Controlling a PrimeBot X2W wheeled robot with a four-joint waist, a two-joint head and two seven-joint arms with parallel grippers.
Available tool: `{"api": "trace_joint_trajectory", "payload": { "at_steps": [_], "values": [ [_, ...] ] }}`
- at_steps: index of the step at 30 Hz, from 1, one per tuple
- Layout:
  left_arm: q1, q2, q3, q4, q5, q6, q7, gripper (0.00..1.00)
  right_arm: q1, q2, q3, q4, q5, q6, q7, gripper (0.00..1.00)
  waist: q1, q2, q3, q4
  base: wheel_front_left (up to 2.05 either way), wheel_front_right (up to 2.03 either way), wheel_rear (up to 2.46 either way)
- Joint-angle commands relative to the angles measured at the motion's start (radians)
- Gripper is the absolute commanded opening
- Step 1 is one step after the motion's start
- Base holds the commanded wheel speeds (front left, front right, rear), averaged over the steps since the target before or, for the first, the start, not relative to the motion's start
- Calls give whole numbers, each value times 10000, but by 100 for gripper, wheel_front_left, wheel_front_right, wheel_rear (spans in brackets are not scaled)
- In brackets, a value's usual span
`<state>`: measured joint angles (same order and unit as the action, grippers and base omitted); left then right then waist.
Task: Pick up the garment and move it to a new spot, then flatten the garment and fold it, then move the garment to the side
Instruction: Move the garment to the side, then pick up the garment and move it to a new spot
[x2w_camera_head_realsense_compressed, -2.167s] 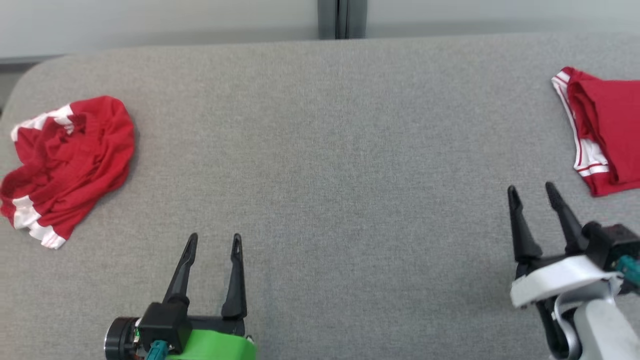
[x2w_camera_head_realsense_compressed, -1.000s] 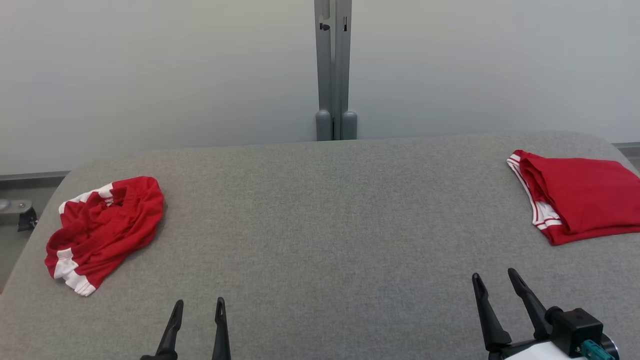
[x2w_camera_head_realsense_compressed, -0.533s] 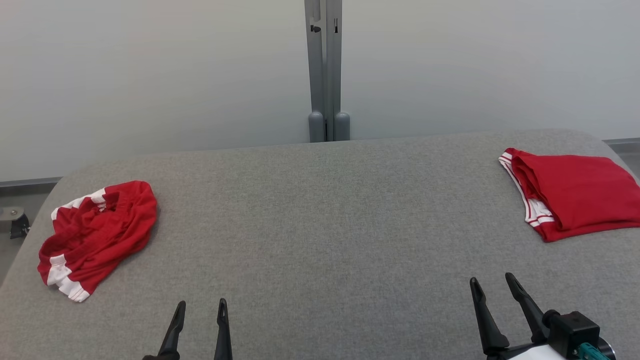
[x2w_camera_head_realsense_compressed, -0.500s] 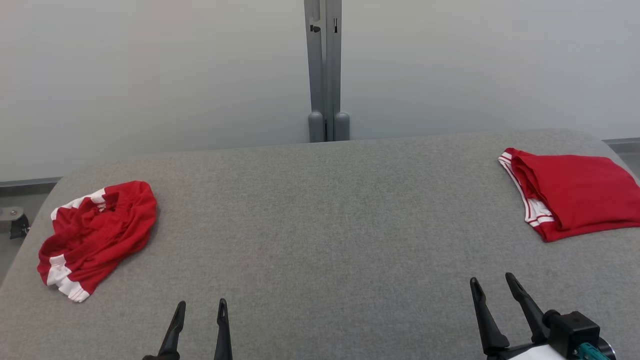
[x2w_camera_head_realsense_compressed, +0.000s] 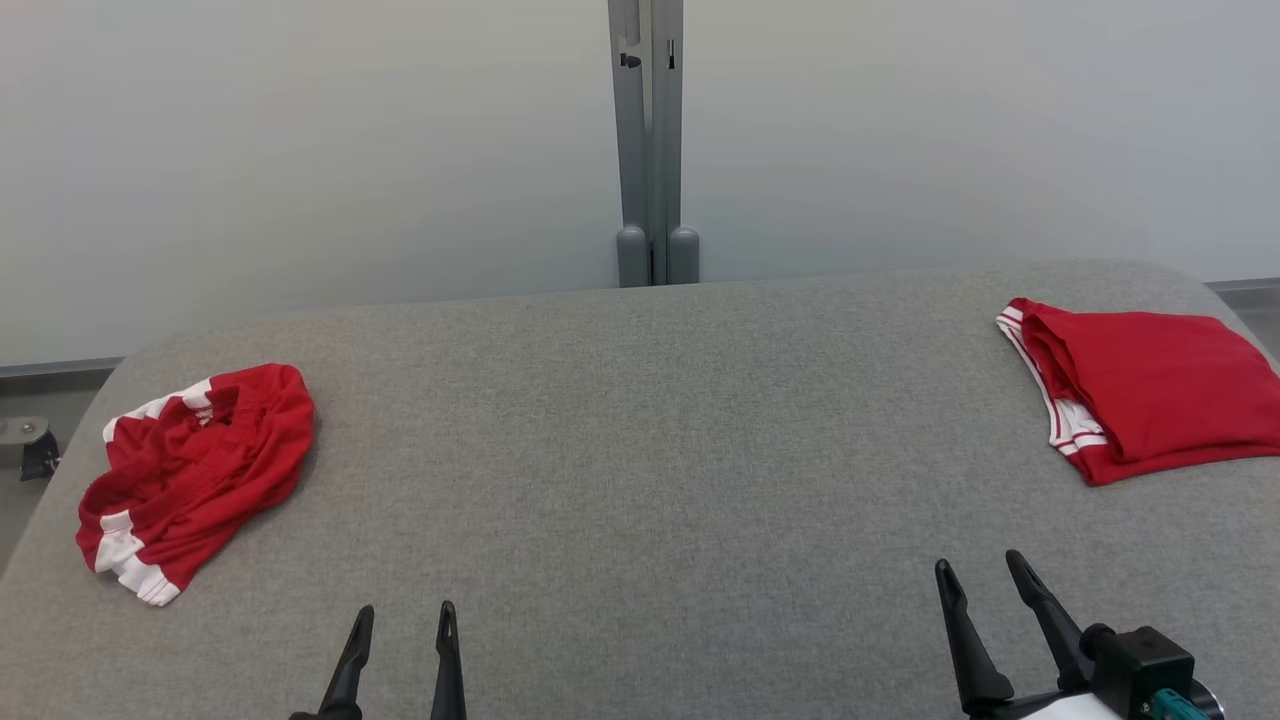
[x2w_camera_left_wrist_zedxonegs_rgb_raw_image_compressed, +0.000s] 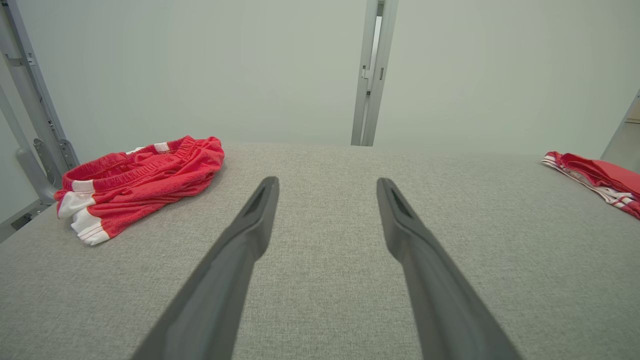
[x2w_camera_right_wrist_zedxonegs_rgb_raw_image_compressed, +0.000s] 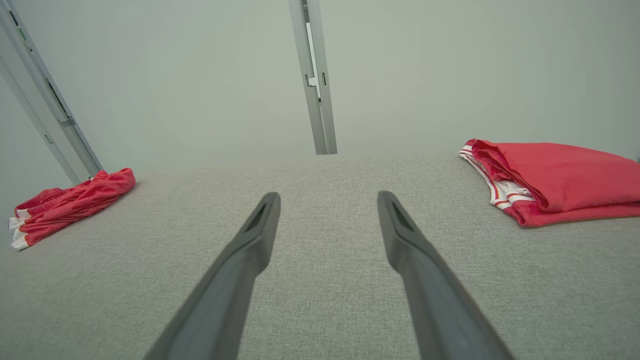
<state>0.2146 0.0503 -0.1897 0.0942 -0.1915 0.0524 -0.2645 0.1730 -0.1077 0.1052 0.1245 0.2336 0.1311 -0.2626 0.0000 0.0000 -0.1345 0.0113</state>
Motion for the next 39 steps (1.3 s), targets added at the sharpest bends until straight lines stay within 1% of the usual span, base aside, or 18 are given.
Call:
{"api": "trace_joint_trajectory", "payload": {
  "at_steps": [1,14,20,27,34,39],
  "values": [
    [-18,6,25,8,3,-52,7,100,105,-8,23,38,15,-7,-31,100,0,0,-13,3,0,0,0],
    [77,6,-4,30,-17,-58,7,100,147,-71,15,46,37,-7,-31,100,0,0,-53,10,0,0,0],
    [-35,6,-12,66,71,-88,7,100,217,-55,15,17,100,-7,-31,100,0,0,39,242,0,0,0],
    [-170,9,95,83,188,-155,7,100,228,35,114,18,184,-7,-31,100,0,0,267,1125,0,0,0],
    [-152,11,259,97,329,-229,7,100,67,167,199,70,181,-7,-31,100,0,0,440,2421,0,0,0],
    [-183,11,441,52,384,-258,7,100,-85,211,233,90,178,-7,-31,100,0,0,531,3223,0,0,0]
  ]
}}
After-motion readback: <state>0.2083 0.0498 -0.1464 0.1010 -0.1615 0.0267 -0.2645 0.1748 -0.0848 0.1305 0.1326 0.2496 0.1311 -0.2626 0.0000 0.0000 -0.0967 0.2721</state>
